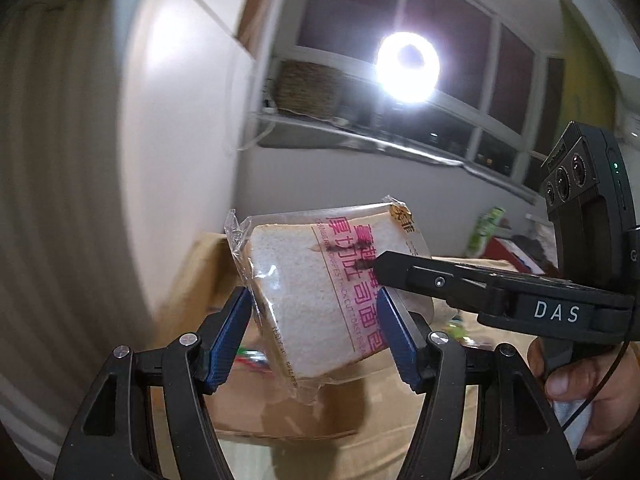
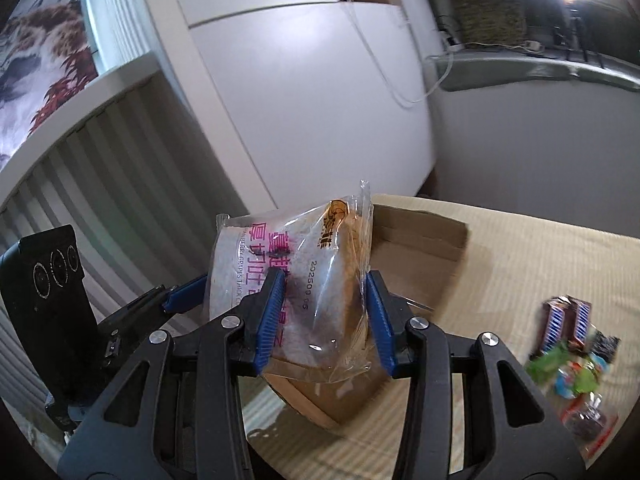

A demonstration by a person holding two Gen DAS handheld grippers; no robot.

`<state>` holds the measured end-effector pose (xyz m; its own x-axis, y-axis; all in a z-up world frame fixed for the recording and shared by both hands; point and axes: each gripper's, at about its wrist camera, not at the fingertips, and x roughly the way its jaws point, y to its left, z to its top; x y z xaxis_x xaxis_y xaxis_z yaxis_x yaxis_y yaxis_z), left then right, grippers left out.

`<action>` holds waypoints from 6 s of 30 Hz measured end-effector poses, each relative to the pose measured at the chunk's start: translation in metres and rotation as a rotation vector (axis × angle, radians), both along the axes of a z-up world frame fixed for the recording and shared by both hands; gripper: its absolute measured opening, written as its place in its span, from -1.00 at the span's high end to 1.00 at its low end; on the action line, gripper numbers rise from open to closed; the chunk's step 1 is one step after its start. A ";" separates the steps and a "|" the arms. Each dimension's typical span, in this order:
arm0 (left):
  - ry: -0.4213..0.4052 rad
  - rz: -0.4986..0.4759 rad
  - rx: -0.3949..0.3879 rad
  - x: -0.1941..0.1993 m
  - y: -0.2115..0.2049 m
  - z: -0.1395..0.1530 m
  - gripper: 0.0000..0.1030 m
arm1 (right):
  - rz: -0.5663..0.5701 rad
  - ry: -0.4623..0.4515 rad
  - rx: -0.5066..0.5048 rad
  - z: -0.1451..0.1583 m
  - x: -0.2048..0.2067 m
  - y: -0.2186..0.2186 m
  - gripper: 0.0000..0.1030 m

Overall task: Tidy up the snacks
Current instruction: 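Lower the bread loaf into the box and open both tools, then move both tools from the box back to the snack pile, then grasp the clear bag of dark snack with the right tool while the left tool grasps the round candy, then carry the bagged snack and round candy over the cardboard box with both tools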

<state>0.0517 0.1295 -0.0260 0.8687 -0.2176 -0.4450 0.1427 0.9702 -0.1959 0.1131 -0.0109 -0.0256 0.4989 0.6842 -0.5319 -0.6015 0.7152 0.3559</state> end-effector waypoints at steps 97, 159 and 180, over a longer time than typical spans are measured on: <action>0.350 -0.451 0.120 0.112 -0.213 -0.109 -0.40 | 0.105 -0.125 -0.557 -0.119 -0.006 -0.220 -0.60; -0.161 -0.214 0.112 -0.016 -0.132 0.022 0.36 | -0.532 -0.329 -0.321 0.015 -0.103 -0.170 0.19; -0.130 0.052 0.145 -0.028 -0.028 0.011 0.36 | -0.207 -0.319 -0.288 -0.012 -0.074 -0.024 0.19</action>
